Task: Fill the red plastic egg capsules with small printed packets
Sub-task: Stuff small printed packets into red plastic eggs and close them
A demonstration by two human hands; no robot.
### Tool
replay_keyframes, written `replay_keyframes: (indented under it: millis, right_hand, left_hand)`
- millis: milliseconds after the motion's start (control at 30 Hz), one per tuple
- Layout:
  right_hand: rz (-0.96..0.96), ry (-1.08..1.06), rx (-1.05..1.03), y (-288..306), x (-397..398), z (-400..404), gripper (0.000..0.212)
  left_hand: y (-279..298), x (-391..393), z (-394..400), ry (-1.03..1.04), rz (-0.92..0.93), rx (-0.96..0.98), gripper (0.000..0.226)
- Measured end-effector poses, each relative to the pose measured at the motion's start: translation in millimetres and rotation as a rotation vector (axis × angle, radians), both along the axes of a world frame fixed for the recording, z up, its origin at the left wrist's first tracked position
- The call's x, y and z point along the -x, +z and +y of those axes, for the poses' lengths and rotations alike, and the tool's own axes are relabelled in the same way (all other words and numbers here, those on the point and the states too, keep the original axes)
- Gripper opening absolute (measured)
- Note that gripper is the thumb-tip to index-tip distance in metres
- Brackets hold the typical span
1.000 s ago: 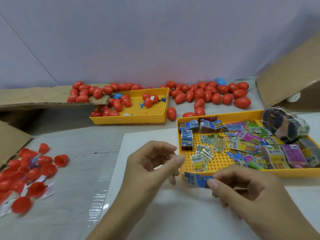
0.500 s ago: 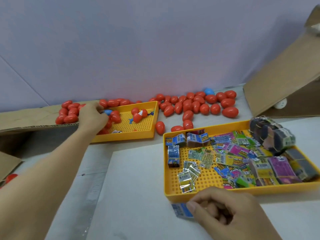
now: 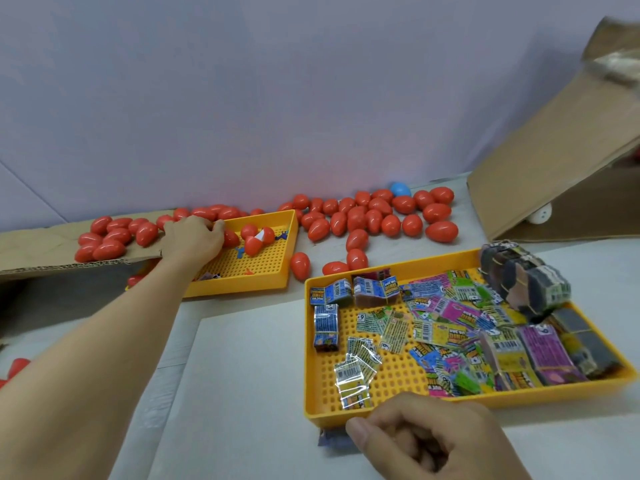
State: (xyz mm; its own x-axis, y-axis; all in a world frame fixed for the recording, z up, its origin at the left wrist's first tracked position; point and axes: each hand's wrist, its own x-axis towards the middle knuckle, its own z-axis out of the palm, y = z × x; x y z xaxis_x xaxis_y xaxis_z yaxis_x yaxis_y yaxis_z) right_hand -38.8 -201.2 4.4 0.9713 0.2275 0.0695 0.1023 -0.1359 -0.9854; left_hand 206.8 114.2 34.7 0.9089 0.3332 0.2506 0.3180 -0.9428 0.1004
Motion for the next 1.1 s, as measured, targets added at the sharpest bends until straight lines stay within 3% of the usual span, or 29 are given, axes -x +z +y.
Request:
replay_keyframes:
  millis: [167,333,600,767,867,1100]
  right_hand:
    - [0.015,0.013,0.010,-1,-3,0,0.034]
    - [0.000,0.001,0.027,-2,-4,0,0.034]
    - [-0.017,-0.012,0.049,-1,-4,-1,0.037]
    - [-0.026,-0.005,0.051,-2,-4,-1,0.032]
    - [-0.026,0.007,0.052,-3,-4,-2,0.028]
    - [-0.027,0.005,0.023,0,-1,-3,0.035]
  left_hand:
    - [3,-4,-8,0.005,-0.053,0.132,0.036]
    - [8,-7,-9,-0.051,-0.008,0.427,0.027]
    - [7,-9,-37,-0.209,0.152,0.357,0.040]
    - [7,-5,-38,-0.280,0.164,0.437,0.037]
    - [6,3,-41,-0.285,0.067,0.451,0.042]
    - [24,54,-59,-0.372,-0.398,0.471,0.037]
